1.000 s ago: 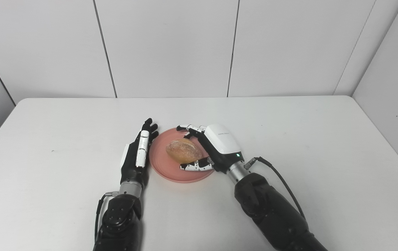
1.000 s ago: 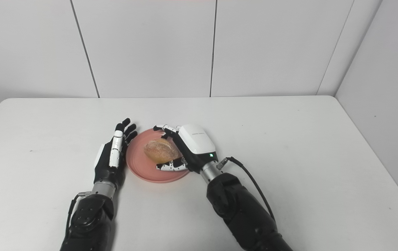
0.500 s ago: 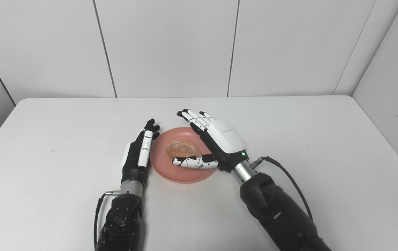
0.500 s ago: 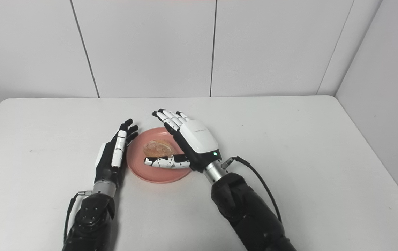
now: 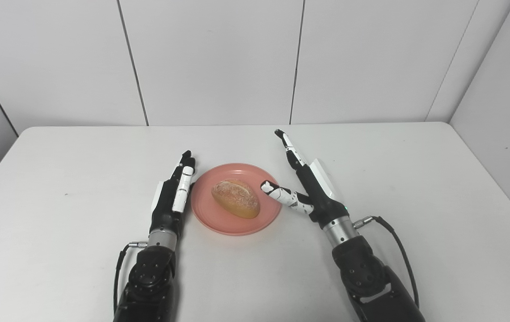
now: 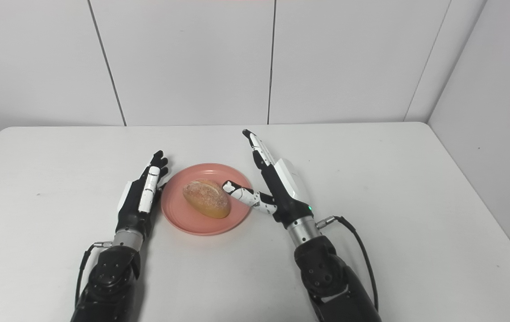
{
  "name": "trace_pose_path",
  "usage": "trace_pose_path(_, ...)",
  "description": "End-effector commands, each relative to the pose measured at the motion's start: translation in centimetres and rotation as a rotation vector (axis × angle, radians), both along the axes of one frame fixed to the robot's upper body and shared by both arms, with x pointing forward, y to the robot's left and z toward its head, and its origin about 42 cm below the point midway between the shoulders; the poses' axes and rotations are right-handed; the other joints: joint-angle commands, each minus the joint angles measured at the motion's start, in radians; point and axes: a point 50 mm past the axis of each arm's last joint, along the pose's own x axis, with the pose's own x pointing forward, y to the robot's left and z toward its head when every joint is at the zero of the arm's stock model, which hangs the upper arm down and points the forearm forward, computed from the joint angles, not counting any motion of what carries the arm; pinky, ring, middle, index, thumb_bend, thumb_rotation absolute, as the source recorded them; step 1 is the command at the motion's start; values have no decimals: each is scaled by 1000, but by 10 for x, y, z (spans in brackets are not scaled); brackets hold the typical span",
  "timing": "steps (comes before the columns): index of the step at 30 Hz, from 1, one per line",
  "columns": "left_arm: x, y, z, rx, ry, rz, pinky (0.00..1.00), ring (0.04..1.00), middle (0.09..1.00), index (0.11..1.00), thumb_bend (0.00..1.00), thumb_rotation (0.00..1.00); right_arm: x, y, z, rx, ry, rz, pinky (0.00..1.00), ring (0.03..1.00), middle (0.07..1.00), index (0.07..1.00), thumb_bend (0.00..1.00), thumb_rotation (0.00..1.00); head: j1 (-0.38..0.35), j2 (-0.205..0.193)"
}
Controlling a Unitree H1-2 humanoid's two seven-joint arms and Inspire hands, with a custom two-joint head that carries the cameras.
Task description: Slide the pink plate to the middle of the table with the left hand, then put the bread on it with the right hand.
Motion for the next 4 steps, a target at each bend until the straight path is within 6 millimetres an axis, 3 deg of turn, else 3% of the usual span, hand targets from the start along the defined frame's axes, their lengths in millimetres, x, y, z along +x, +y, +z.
trace_pose_path(1, 8, 1, 17, 14, -54, -9, 959, 955, 950, 942, 604, 1000, 8, 6, 18, 100, -18, -4, 998, 1000, 1000, 1000, 568, 996, -3, -1)
trace_pose_path(4, 7, 2, 16, 10, -58, -16, 959, 956, 950, 943, 619, 1000, 10, 10, 11, 230, 57, -12, 1000, 1000, 1000, 1000, 651, 1000, -9, -1)
